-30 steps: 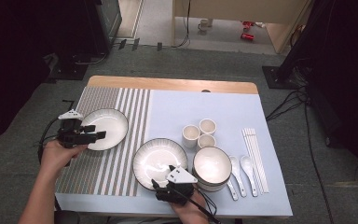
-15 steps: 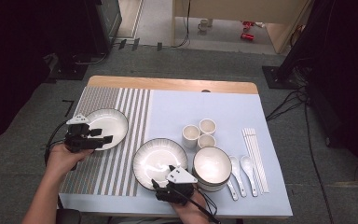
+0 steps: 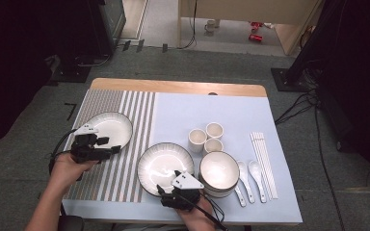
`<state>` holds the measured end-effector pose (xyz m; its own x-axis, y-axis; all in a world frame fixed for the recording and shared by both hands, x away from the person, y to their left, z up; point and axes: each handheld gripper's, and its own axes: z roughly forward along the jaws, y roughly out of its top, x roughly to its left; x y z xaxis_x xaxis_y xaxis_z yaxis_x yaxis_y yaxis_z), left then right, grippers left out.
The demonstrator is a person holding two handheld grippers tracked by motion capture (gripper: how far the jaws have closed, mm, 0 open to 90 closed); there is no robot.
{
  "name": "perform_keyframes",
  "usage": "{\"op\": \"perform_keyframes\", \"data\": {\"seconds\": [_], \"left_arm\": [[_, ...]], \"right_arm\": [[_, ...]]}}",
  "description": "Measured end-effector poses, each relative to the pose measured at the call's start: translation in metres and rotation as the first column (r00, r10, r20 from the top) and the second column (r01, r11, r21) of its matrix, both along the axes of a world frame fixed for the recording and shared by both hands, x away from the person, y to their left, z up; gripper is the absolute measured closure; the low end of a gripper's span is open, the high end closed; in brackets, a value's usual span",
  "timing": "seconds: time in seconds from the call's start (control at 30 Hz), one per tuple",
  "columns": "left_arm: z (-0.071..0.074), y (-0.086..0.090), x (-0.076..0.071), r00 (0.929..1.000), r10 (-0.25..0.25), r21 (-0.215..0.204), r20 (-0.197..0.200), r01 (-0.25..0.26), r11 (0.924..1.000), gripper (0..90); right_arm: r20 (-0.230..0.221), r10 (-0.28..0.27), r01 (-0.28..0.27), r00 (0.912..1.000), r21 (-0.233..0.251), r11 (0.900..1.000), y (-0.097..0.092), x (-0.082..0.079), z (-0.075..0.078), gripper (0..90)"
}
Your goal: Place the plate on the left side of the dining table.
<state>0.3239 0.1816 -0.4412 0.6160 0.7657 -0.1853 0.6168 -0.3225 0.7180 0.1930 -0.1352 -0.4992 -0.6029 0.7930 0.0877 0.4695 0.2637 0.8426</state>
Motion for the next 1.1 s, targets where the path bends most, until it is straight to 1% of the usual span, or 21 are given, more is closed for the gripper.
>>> {"op": "perform_keyframes", "data": {"seconds": [0.13, 0.2, 0.27, 0.3, 0.33, 0.43, 0.53, 0.57, 0.6, 0.7, 0.73, 0.77, 0.9, 0.97, 1.03, 1.1], "left_arm": [[-0.001, -0.001, -0.001, 1.0000, 0.002, 0.000, 0.002, -0.002, 1.0000, 32.6], [-0.001, -0.003, -0.001, 1.0000, 0.001, -0.001, 0.005, -0.001, 1.0000, 30.3], [-0.002, -0.005, -0.002, 0.9999, -0.001, 0.011, 0.016, 0.000, 0.9999, 31.6], [-0.003, -0.007, -0.003, 0.9998, -0.003, 0.017, 0.018, 0.003, 0.9998, 31.8], [-0.003, -0.008, -0.003, 0.9998, -0.008, 0.020, 0.016, 0.008, 0.9998, 31.8], [-0.004, -0.010, -0.004, 0.9998, -0.016, 0.019, 0.014, 0.015, 0.9997, 31.5], [-0.004, -0.011, -0.006, 0.9998, -0.014, 0.016, 0.012, 0.013, 0.9998, 30.8], [-0.005, -0.011, -0.009, 0.9998, -0.018, 0.016, 0.010, 0.018, 0.9997, 30.7], [-0.005, -0.011, -0.009, 0.9998, -0.018, 0.016, 0.010, 0.018, 0.9997, 30.7], [-0.007, -0.011, -0.014, 0.9995, -0.030, 0.018, 0.010, 0.030, 0.9994, 30.7], [-0.007, -0.012, -0.015, 0.9993, -0.037, 0.024, 0.010, 0.037, 0.9990, 30.6], [-0.009, -0.014, -0.018, 0.9984, -0.054, 0.032, 0.014, 0.054, 0.9980, 30.3], [-0.011, -0.016, -0.022, 0.9973, -0.073, 0.035, 0.010, 0.072, 0.9968, 29.4], [-0.013, -0.017, -0.024, 0.9966, -0.080, 0.046, 0.020, 0.079, 0.9958, 28.7], [-0.013, -0.017, -0.024, 0.9964, -0.082, 0.046, 0.022, 0.081, 0.9957, 28.6], [-0.014, -0.018, -0.026, 0.9950, -0.097, 0.041, 0.021, 0.097, 0.9945, 28.6]], "right_arm": [[-0.001, -0.002, 0.002, 1.0000, 0.000, 1.0000, 0.000, 0.000, 0.000, 24.3], [-0.001, -0.002, 0.002, 1.0000, -0.001, 1.0000, 0.000, 0.000, 0.000, 24.6], [-0.001, -0.002, 0.002, 1.0000, -0.001, 1.0000, 0.000, -0.001, 0.000, 24.9], [0.000, -0.002, 0.002, 1.0000, -0.002, 1.0000, -0.001, -0.001, 0.000, 26.8], [0.005, -0.003, 0.003, 1.0000, -0.006, 1.0000, -0.001, -0.001, 0.000, 27.5], [0.001, -0.003, 0.003, 1.0000, -0.005, 1.0000, -0.001, -0.002, 0.000, 27.9], [0.002, -0.002, 0.002, 1.0000, -0.006, 1.0000, -0.002, -0.002, 0.001, 27.9], [-0.002, -0.002, 0.002, 1.0000, -0.004, 1.0000, -0.002, -0.002, 0.001, 27.8], [-0.002, -0.002, 0.002, 1.0000, -0.004, 1.0000, -0.002, -0.002, 0.001, 27.8], [-0.009, 0.000, 0.000, 1.0000, 0.003, 1.0000, -0.003, -0.002, 0.001, 26.9], [-0.009, 0.000, 0.000, 1.0000, 0.004, 1.0000, -0.003, -0.002, 0.001, 26.9], [-0.010, 0.000, 0.000, 1.0000, 0.004, 1.0000, -0.002, -0.002, 0.001, 26.9], [-0.014, -0.002, 0.002, 0.9999, 0.006, 1.0000, -0.003, -0.001, 0.002, 27.2], [-0.020, -0.002, 0.002, 0.9998, 0.003, 1.0000, -0.003, -0.001, 0.003, 27.6], [-0.020, -0.001, 0.001, 0.9998, 0.002, 1.0000, -0.003, -0.001, 0.003, 27.7], [-0.014, -0.001, 0.001, 0.9999, -0.001, 1.0000, -0.003, -0.002, 0.004, 27.7]]}}
